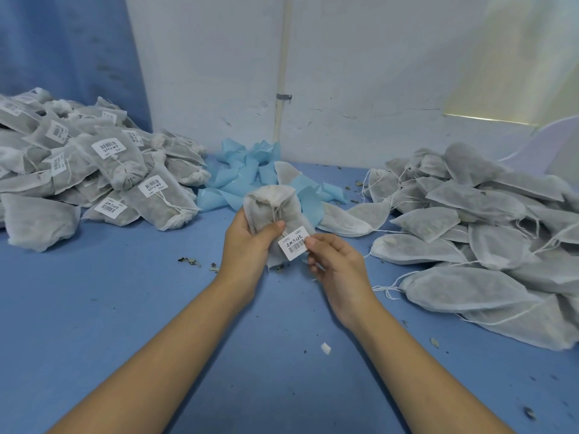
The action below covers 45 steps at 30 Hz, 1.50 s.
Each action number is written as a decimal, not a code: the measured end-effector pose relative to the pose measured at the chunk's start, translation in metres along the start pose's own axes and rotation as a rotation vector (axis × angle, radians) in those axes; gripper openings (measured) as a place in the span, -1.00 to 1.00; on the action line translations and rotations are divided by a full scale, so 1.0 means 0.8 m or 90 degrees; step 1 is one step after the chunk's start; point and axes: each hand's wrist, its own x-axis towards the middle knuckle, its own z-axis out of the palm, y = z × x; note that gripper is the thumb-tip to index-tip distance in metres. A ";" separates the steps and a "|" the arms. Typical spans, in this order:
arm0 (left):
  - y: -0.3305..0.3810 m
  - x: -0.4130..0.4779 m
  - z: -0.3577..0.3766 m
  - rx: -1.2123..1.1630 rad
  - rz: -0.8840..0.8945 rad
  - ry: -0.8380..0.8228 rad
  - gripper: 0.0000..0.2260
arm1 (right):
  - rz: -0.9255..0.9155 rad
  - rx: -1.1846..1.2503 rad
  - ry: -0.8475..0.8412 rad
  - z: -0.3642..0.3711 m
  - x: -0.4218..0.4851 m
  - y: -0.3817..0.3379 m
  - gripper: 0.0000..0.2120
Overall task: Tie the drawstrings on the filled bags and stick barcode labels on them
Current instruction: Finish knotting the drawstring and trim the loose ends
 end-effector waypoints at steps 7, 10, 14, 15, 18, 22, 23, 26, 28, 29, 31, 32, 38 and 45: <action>0.002 -0.004 0.003 0.055 0.028 -0.031 -0.79 | -0.093 -0.185 0.076 -0.002 0.004 0.011 -0.83; 0.001 -0.005 0.004 0.079 0.042 -0.038 -0.79 | -0.106 -0.240 0.105 -0.002 0.003 0.011 -0.74; 0.000 -0.004 0.001 0.107 0.052 -0.044 -0.81 | -0.133 -0.321 0.134 -0.002 0.001 0.013 -0.59; 0.001 -0.003 0.000 0.117 0.052 -0.050 -0.82 | -0.145 -0.330 0.134 -0.003 0.002 0.013 -0.54; 0.002 -0.003 -0.002 0.128 0.039 -0.083 -0.85 | -0.133 -0.319 0.053 -0.007 0.003 0.009 -0.55; 0.002 -0.007 0.001 0.076 -0.005 -0.118 -0.85 | -0.073 -0.178 -0.025 -0.009 0.000 0.004 -0.79; 0.001 -0.008 0.002 0.066 -0.018 -0.130 -0.83 | -0.071 -0.146 -0.012 -0.010 0.001 0.004 -0.78; -0.002 -0.011 0.003 0.038 -0.082 -0.177 -0.74 | -0.060 -0.012 0.011 -0.009 0.004 0.001 -0.70; -0.007 -0.013 0.003 0.025 -0.138 -0.192 -0.79 | -0.058 0.049 0.014 -0.008 0.004 -0.001 -0.61; -0.009 -0.012 0.002 0.021 -0.161 -0.193 -0.84 | -0.057 0.067 0.013 -0.008 0.005 -0.001 -0.60; -0.011 -0.010 0.000 0.014 -0.185 -0.191 -0.87 | -0.046 0.088 0.001 -0.008 0.006 -0.001 -0.67; -0.010 -0.009 -0.001 0.006 -0.188 -0.190 -0.88 | -0.038 0.098 -0.006 -0.008 0.006 -0.001 -0.72; -0.006 -0.006 -0.008 -0.050 -0.206 -0.202 -0.87 | -0.028 0.126 -0.011 -0.008 0.005 -0.003 -0.87; 0.009 0.004 -0.012 0.058 -0.155 -0.155 -0.86 | -0.003 0.076 0.025 -0.007 0.005 -0.001 -0.92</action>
